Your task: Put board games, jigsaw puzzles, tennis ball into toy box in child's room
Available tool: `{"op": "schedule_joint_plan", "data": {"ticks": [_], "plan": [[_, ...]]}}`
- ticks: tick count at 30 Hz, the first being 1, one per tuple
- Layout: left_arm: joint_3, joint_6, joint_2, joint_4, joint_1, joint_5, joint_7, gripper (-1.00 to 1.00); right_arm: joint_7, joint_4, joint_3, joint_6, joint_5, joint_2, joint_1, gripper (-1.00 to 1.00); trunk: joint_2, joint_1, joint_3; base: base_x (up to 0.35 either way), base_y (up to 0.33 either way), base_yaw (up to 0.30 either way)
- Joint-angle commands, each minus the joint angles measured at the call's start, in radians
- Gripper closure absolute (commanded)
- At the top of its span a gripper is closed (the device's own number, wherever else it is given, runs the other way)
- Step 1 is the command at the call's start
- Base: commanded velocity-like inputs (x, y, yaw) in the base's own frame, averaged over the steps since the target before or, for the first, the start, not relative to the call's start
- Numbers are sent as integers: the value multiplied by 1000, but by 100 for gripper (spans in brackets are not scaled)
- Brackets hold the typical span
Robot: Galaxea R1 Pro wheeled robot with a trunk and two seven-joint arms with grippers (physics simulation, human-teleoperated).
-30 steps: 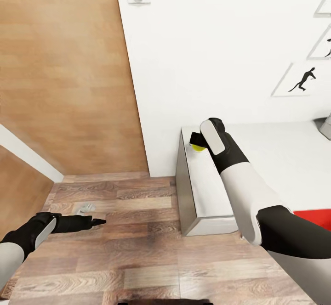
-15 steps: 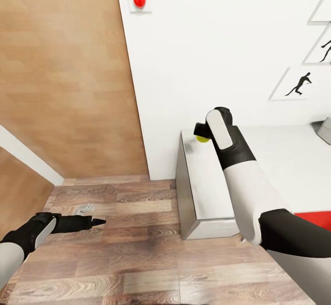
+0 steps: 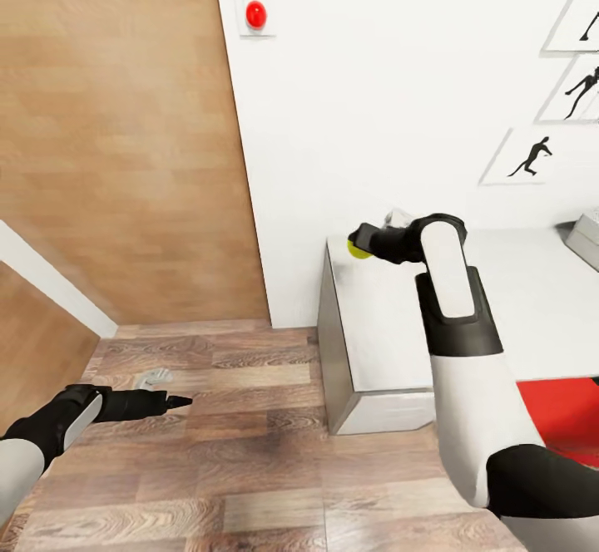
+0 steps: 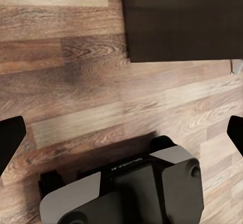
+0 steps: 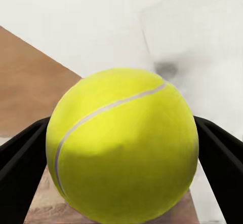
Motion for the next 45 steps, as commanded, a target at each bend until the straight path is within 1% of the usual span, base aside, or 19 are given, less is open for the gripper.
{"op": "schedule_joint_plan", "data": {"ticks": [1, 2, 3, 5, 6, 10, 14, 15, 16, 21, 22, 26, 28, 30, 32, 34, 37, 40, 45], "plan": [[-5, 7, 1, -1, -1, 9, 1, -100, -11, -44, 0, 3, -47, -12, 29, 100, -2, 0, 0, -90, 0, 0], [-5, 7, 1, -1, -1, 9, 1, -100, -11, -77, 0, 2, -75, -21, 62, 100, -2, 0, 2, -90, 0, 0], [-5, 7, 1, -1, -1, 9, 1, -100, -10, -89, 0, 2, -85, -24, 78, 100, -2, 0, 3, -90, 0, 0], [-5, 7, 1, -1, -1, 9, 1, -100, -8, -120, -3, 0, -114, -32, 146, 100, -2, 0, 7, -90, 0, 0], [-4, 7, 1, -1, -1, 9, 1, -100, -5, -126, -4, 0, -119, -33, 160, 100, -2, 0, 8, -90, 0, 0], [-5, 7, 1, -1, -1, 9, 2, -100, 0, -134, -1, -1, -136, -27, 183, 100, -2, 0, 15, -90, 0, 0], [-5, 7, 1, -1, -1, 9, 3, -100, 1, -136, 1, -1, -199, -25, 194, 100, -2, 0, 21, -90, 0, 0], [-5, 7, 1, -1, -1, 9, 3, -100, 1, -136, 1, 0, -229, -24, 207, 100, -2, 0, 23, -90, 0, 0], [-5, 7, 1, -1, -1, 9, 4, -100, 1, -136, 1, 0, -242, -24, 217, 100, -2, 0, 25, -90, 0, 0], [-5, 3, 1, -1, -1, 9, 5, -100, 11, -136, 2, 3, -272, -23, 272, 100, -2, 0, 33, -90, 0, 0], [-5, 2, 1, -1, -1, 8, 5, -100, 25, -136, 4, 4, -291, -22, 305, 100, -2, 0, 35, -89, 0, 0], [-5, 1, 1, -1, -1, 9, 5, -100, 77, -136, 5, 6, -337, -23, 363, 100, -2, 0, 41, -88, 0, 0], [-5, 0, 1, -1, -1, 8, 7, -100, 121, -136, 6, 6, -348, -22, 398, 100, -2, 0, 44, -86, 0, 0], [-5, -1, 1, -1, -1, 8, 8, -100, 160, -136, 17, 5, -352, -21, 454, 100, -2, 0, 48, -83, 0, 0], [-5, -3, 1, -1, -1, 8, 8, -100, 182, -137, 51, 0, -353, -20, 513, 100, -2, 0, 51, -80, 0, 0], [-5, -6, 1, -1, -1, 8, 8, -100, 192, -137, 89, -4, -353, -20, 555, 100, -2, 0, 54, -70, 0, 0], [-5, -9, 0, -1, -1, 8, 8, -100, 202, -137, 121, -12, -353, -20, 603, 100, -2, 0, 59, -27, 0, 0], [-5, -13, -1, -1, -1, 8, 8, -100, 234, -137, 132, -31, -353, -20, 665, 100, -2, 0, 64, -7, 0, 0], [-5, -14, -1, 0, -1, 8, 9, -100, 344, -137, 133, -66, -346, -22, 774, 100, -2, 0, 72, -1, 0, 0]]}}
